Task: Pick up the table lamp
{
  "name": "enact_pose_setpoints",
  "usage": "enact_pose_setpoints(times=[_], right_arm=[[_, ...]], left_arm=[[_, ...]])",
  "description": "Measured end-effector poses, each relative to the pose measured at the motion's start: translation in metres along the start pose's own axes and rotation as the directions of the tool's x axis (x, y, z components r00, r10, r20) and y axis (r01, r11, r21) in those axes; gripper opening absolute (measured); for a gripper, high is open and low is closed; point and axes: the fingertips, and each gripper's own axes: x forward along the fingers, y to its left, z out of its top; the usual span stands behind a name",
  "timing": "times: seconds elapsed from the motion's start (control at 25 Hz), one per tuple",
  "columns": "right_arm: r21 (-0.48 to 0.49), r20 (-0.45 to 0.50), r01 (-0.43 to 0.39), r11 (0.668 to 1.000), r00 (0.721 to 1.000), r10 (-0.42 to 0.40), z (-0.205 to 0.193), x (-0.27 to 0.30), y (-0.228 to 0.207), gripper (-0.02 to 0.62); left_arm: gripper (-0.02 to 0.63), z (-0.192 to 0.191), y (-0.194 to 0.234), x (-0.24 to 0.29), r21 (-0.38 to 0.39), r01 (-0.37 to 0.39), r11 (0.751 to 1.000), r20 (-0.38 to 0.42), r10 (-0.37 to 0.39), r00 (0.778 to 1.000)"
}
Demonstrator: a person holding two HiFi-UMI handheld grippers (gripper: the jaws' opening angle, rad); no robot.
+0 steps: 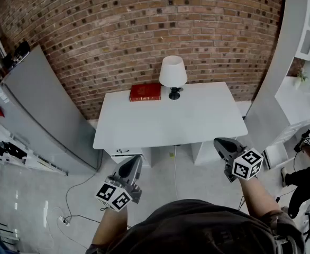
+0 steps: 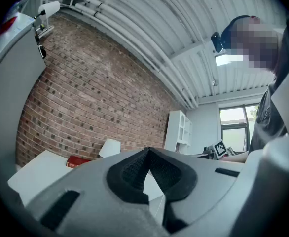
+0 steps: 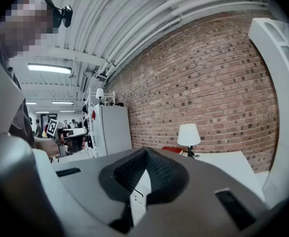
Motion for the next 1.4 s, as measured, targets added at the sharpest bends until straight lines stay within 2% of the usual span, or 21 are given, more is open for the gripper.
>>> enact_pose_setpoints(times=[0.52,0.88,1.4], right_arm=[[-0.010,-0.010,0.006,1.000,1.000,-0.006,0.004,0.005,-0.016,-0.008],[0.000,0.000,0.009,1.000,1.000,-0.009,0.011,0.001,-0.042,-0.006],[-0.042,0.007,-0.038,0.998,0.999,0.038,0.026,-0.043,-0.089,-0.006]], left_arm=[[-0.011,-0.004,0.003,0.017,0.009,0.003,1.000,-0.016,-0.003,1.000],[-0.011,-0.011,-0.001,0.042,0.021,-0.014,1.000,-0.026,0.015,1.000],[-0.011,-0.020,-0.063,0.089,0.011,-0.049,0.999,0.004,0.049,0.999]])
